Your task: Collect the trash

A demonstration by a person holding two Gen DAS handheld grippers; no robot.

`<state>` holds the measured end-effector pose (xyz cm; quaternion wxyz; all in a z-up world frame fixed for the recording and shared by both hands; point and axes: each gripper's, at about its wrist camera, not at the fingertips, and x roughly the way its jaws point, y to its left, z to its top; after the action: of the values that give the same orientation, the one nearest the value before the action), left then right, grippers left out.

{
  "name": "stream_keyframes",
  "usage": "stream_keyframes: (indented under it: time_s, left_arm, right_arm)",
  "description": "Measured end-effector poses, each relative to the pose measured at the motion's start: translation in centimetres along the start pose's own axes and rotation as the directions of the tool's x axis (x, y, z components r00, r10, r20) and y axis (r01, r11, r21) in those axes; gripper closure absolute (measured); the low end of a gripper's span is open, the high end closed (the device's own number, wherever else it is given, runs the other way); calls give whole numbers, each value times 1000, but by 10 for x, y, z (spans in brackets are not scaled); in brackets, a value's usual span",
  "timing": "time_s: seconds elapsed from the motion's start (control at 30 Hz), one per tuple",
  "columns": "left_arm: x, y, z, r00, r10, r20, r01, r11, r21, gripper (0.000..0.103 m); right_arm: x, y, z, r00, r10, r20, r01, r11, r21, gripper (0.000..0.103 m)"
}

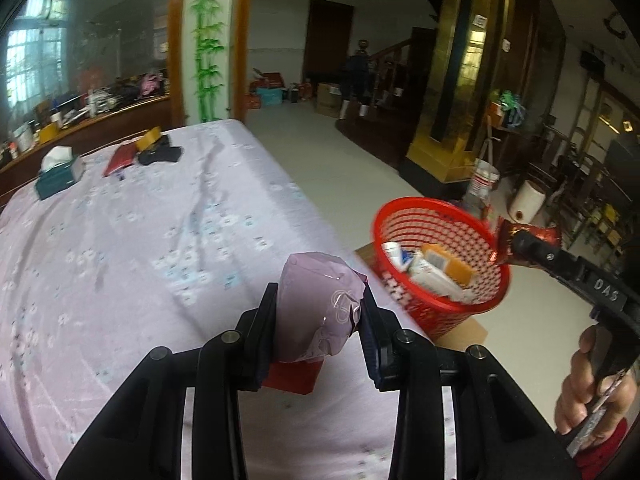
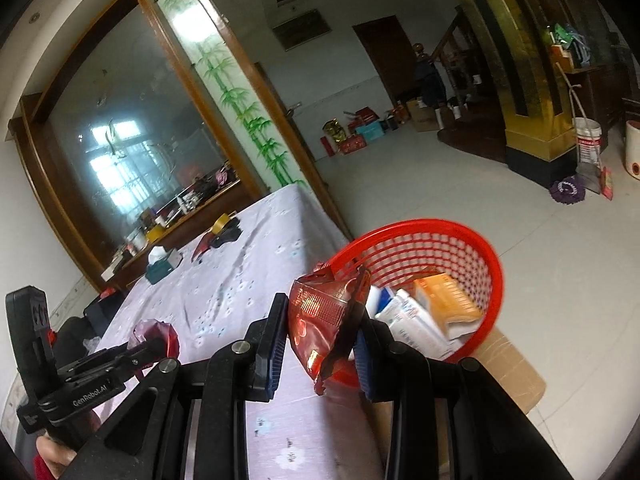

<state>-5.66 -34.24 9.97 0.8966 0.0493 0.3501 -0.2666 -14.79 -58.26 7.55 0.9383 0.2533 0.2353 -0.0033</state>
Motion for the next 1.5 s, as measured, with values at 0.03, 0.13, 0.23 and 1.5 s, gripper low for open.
stream_keyframes:
  time_s: [0.03, 0.13, 0.23, 1.5]
  left_arm:
    - [0, -6, 4, 1000, -12, 3, 12, 1000, 10, 68]
    - [0, -25, 13, 999, -42, 17, 41, 998, 40, 68]
    - [5, -42, 22, 997, -80, 19, 79, 995, 59, 68]
    - [117, -107, 39, 981, -147, -127, 161, 981, 107, 67]
  right_arm:
    - [-3, -3, 2, 1000, -7, 5, 7, 1000, 1, 70]
    - [-10, -10, 7, 999, -24, 22, 23, 1000, 12, 70]
    - [-17, -15, 10, 999, -42, 33, 41, 999, 17, 70]
    - [18, -61, 51, 997, -79, -12, 80, 996, 30, 70]
